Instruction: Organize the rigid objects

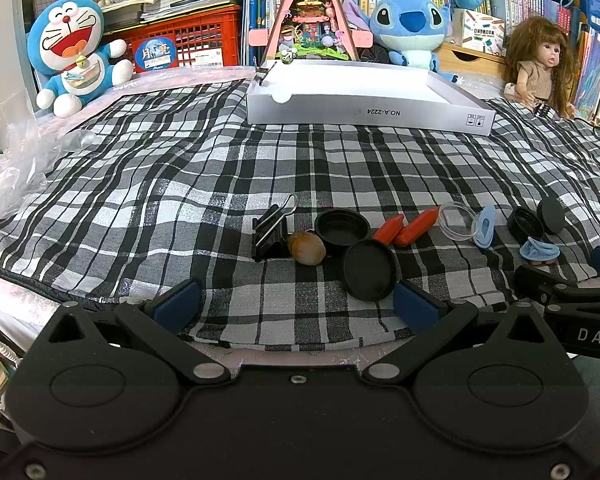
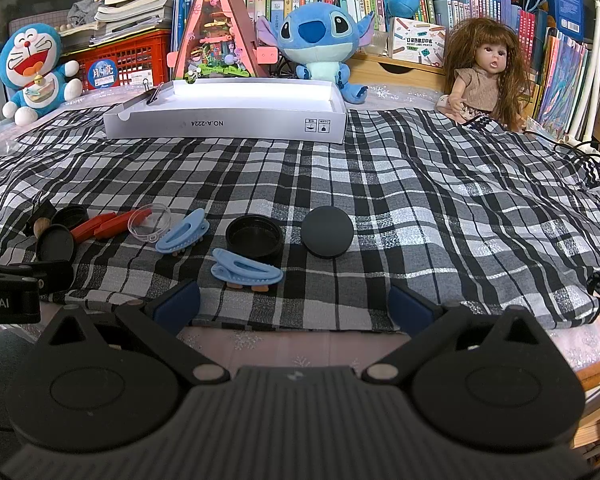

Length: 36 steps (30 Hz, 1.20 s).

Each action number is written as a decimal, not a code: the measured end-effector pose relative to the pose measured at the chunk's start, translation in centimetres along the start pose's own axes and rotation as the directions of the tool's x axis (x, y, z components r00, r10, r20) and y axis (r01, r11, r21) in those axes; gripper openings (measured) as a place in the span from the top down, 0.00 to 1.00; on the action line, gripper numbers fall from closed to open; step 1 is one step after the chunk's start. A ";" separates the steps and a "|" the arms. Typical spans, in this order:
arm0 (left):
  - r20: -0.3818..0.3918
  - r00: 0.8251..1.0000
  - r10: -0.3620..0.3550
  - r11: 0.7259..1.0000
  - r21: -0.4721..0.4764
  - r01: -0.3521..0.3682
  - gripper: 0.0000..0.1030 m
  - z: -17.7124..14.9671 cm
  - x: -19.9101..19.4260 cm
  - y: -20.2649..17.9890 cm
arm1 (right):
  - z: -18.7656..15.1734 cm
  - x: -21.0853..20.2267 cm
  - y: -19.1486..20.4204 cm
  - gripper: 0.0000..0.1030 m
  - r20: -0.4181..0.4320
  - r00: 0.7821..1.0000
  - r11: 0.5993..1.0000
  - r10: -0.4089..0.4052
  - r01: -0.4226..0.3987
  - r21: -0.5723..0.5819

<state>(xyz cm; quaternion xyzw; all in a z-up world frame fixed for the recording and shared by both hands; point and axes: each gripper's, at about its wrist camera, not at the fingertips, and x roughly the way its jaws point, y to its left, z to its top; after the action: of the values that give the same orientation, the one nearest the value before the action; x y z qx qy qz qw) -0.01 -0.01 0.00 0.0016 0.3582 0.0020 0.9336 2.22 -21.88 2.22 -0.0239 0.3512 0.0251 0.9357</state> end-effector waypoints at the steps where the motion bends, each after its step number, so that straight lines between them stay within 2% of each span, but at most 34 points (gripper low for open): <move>1: 0.000 1.000 0.000 1.000 0.000 0.000 0.00 0.0 0.0 0.0 | 0.0 0.0 0.0 0.00 0.000 1.000 1.000 0.000 0.000 0.000; 36: 0.013 1.000 -0.003 1.000 0.004 0.003 0.00 -0.3 0.0 -0.1 | 0.0 -0.1 0.0 0.00 0.008 1.000 1.000 -0.001 0.001 0.016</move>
<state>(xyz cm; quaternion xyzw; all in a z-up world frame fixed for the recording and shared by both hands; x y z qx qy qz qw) -0.24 -0.07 -0.19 0.0032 0.3521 0.0000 0.9360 2.12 -21.91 2.24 -0.0165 0.3475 0.0220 0.9373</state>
